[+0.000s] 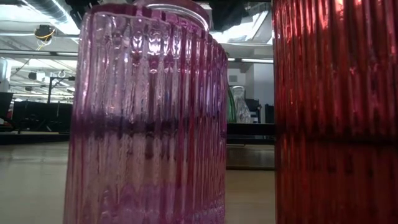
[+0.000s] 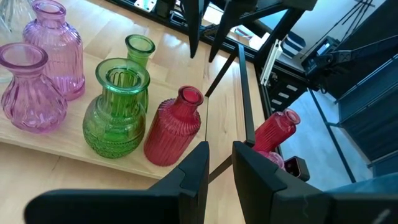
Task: Sort vases onto shelf
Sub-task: Put the right red vase on the shelf
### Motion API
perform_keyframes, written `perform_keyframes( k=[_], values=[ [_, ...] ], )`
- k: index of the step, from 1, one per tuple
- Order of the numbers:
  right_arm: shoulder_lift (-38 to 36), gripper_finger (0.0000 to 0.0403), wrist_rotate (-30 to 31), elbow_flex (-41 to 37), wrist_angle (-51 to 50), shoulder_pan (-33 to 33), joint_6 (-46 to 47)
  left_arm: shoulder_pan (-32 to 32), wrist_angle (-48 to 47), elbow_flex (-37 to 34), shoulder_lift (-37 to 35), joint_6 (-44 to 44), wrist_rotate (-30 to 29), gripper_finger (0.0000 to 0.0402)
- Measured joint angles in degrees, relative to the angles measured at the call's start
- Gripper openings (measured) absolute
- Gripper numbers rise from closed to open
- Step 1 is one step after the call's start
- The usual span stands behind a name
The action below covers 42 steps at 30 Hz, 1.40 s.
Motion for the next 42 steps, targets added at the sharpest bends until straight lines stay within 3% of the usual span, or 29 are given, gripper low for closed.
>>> perform_keyframes(
  k=[9,17,25,42],
  values=[
    [0.00,0.0075,2.21,0.00,5.17,1.92,-1.54,0.00,0.00,0.00,0.00,-1.32,0.43,0.0064],
    [-0.07,0.0006,5.35,-1.15,7.63,2.16,-1.90,0.00,0.02,0.00,0.00,-1.22,0.44,0.0064],
    [0.06,0.0002,5.79,-6.98,8.06,2.22,-1.08,-0.04,0.02,0.00,0.00,-1.21,0.45,0.0064],
    [3.21,0.0000,7.13,-7.76,7.68,2.16,-0.17,-0.04,0.07,0.00,0.02,-1.49,0.45,0.0064]
  ],
)
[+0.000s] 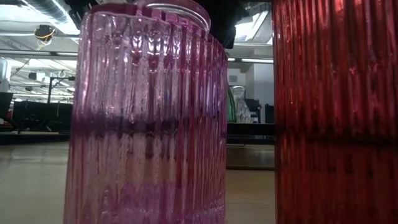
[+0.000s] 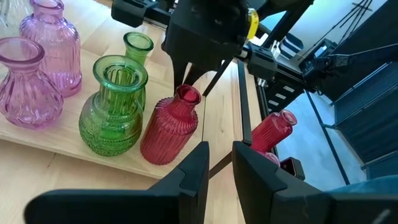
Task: Sort vases onto shelf
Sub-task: Put the right red vase on the shelf, then put the green vase on the shelf aligned with the other green vases
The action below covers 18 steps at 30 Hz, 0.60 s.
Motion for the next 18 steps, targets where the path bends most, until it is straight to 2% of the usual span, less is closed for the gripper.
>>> perform_keyframes(
  k=[9,18],
  values=[
    [0.09,0.0000,1.07,0.00,1.92,0.00,0.00,0.01,-0.02,0.00,0.00,0.04,0.00,0.0064],
    [0.09,0.0000,0.47,0.02,-0.72,0.00,0.45,0.00,-0.07,0.00,0.00,0.28,0.00,0.0064]
  ],
)
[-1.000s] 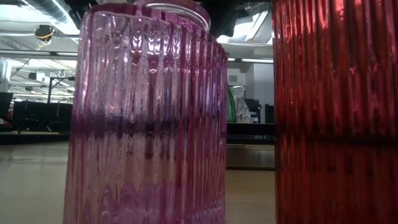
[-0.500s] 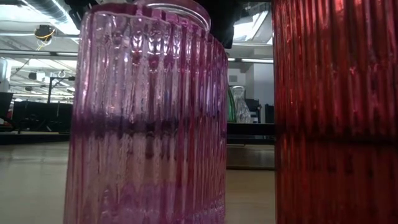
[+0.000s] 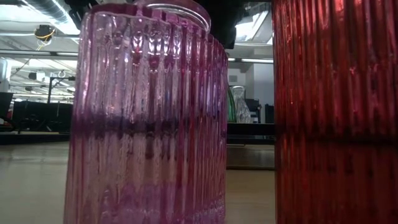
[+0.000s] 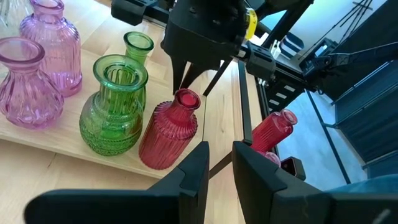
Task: Sort vases onto shelf
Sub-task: Put the green vase on the shelf aligned with the other green vases
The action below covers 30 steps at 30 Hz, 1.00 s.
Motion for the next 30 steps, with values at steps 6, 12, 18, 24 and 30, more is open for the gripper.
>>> perform_keyframes(
  k=[6,12,18,24,30],
  values=[
    [0.09,0.0000,-1.12,3.12,-6.71,0.44,0.44,0.00,-0.10,0.00,0.00,0.11,0.00,0.0064],
    [-2.97,0.0000,2.88,11.25,-10.44,1.59,3.88,0.01,-1.07,0.00,0.00,-0.16,0.00,0.0064],
    [-12.12,0.0000,14.85,11.96,-15.88,3.68,8.61,-0.34,-1.02,0.00,0.00,-3.95,1.27,0.0064],
    [-23.05,0.0000,23.83,6.87,-15.83,7.52,13.80,-4.52,-0.78,0.00,0.00,-7.28,-0.74,0.0064],
    [-32.77,0.0000,30.52,-3.59,-15.68,12.34,18.24,-11.51,0.96,0.16,0.00,-14.83,-9.07,0.0064]
  ],
)
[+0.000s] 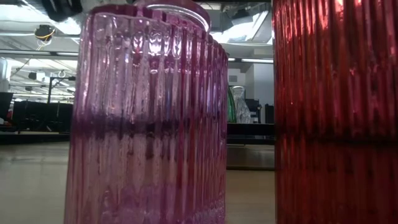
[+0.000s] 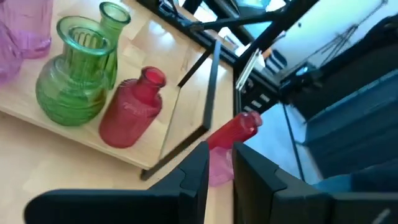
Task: Sort vases onto shelf
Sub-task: Put the green vase on the shelf aligned with the other green vases
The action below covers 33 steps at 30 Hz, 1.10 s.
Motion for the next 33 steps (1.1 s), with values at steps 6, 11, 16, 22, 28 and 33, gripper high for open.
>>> perform_keyframes(
  k=[6,11,16,22,28,33],
  values=[
    [-11.02,0.0000,4.50,-18.82,11.07,4.11,4.44,-5.51,0.12,1.53,0.00,-1.97,-11.51,0.0064],
    [-20.85,0.0000,3.14,-34.11,32.52,4.18,4.37,-5.71,-0.06,2.99,0.02,0.50,-14.60,0.0064],
    [-27.64,0.0000,2.28,-41.56,50.35,4.19,-3.01,-5.65,0.14,4.62,0.00,5.06,-15.88,0.0064],
    [-32.53,0.0000,-3.63,-44.28,62.71,4.18,-12.44,-5.62,-1.41,4.76,0.00,-0.06,-14.40,0.0064],
    [-34.77,0.0000,-0.24,-44.32,57.90,4.14,-14.43,-11.86,-5.94,4.76,2.12,-6.76,-2.78,0.0055],
    [-35.00,0.0000,2.55,-44.32,53.06,4.14,-13.61,-18.74,-6.20,4.76,6.90,-11.46,3.67,0.0024]
  ],
)
